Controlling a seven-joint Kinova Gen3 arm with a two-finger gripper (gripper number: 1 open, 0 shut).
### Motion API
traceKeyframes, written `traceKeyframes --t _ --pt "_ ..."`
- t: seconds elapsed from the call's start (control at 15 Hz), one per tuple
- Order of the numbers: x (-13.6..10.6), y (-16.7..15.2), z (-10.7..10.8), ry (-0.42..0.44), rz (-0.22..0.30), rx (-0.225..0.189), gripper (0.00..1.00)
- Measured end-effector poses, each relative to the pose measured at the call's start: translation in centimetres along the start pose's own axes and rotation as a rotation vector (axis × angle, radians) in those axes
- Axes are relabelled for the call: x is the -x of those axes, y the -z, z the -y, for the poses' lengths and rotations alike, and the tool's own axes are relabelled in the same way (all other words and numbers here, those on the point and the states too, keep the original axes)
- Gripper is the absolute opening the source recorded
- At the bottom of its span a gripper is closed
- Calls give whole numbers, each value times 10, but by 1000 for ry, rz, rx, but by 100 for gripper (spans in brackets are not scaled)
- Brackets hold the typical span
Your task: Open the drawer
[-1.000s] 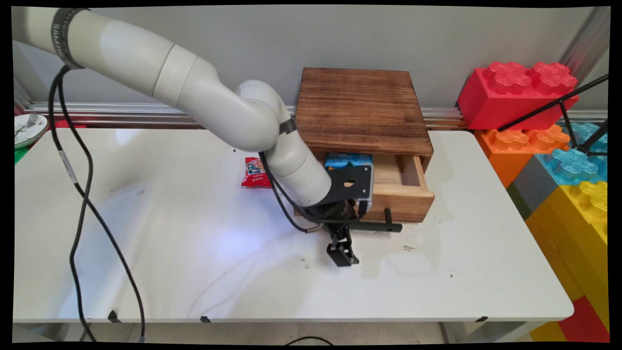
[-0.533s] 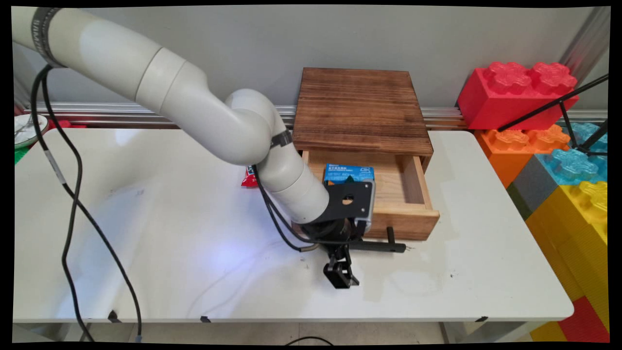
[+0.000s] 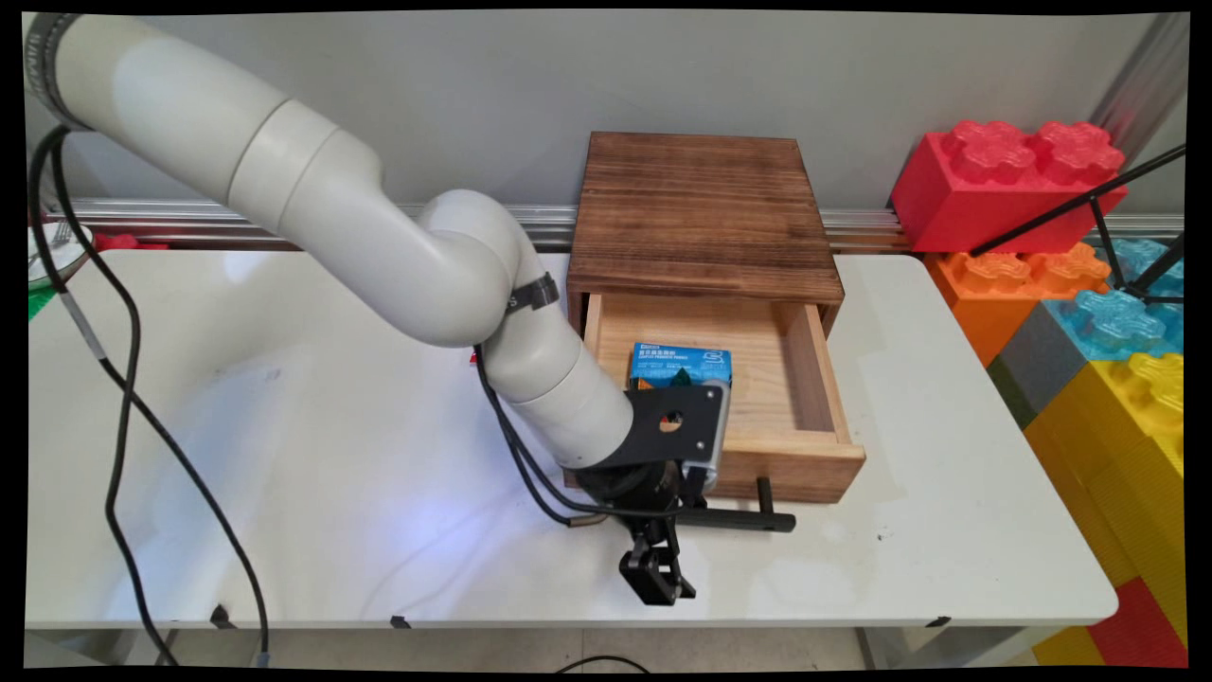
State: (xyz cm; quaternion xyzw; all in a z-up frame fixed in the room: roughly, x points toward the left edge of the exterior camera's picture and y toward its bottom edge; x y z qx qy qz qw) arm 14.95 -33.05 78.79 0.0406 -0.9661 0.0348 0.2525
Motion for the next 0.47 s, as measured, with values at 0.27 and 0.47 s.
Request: traceKeyframes --t 0.27,0.47 --pt "-2 3 -11 -6 -7 16 100" --pt "-4 5 -16 -17 -19 17 100"
